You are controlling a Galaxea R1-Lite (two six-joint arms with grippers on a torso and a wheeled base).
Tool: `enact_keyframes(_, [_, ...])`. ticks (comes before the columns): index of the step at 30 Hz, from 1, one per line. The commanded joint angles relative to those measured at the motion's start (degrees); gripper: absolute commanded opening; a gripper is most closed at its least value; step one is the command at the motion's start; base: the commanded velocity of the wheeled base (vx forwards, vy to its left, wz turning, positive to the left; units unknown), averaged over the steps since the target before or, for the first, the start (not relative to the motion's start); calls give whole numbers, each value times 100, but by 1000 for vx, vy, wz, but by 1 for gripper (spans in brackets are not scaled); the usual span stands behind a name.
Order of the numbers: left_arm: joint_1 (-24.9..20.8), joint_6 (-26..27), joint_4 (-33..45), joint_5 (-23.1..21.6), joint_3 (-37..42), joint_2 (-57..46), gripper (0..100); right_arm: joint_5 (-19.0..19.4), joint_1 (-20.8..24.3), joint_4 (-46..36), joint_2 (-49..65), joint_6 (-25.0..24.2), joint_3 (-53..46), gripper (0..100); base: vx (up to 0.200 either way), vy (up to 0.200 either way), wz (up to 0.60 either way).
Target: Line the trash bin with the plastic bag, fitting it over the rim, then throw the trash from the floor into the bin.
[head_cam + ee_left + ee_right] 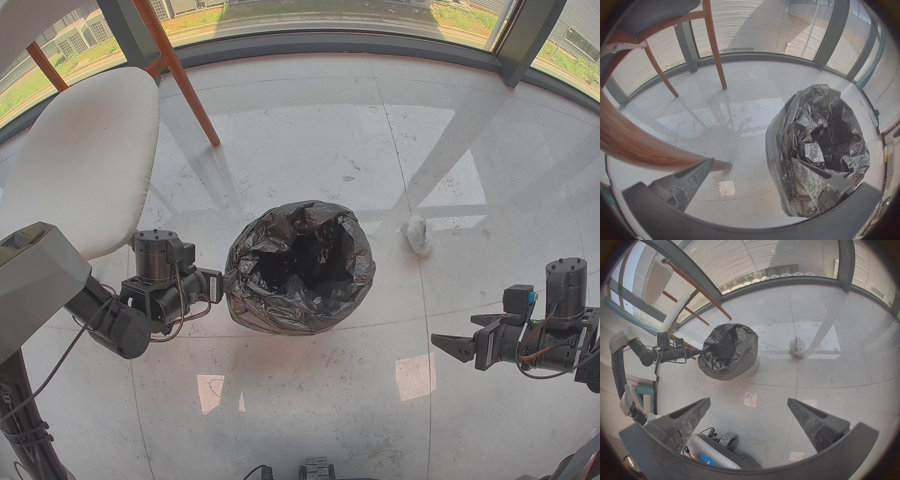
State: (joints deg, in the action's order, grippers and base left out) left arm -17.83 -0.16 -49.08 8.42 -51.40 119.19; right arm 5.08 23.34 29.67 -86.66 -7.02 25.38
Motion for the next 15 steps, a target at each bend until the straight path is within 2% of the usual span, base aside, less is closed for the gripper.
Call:
enact_keyframes(1, [-18,-2,-5,1,51,-1,100,1,-5,4,0,-1,2,100,0,0,0])
enact_keyframes(7, [-45,-2,-5,-25,332,-519,100,1,-76,4,9,-1,11,100,0,0,0])
enact_keyframes(8, [-53,51,-146,-245,850,-888,100,-7,-128,-5,18,-10,20,100,0,0,0])
enact_keyframes(15, [-194,359,-1069,-842,2072,-1653,100,-7,-313,4,9,-71,125,100,0,0,0])
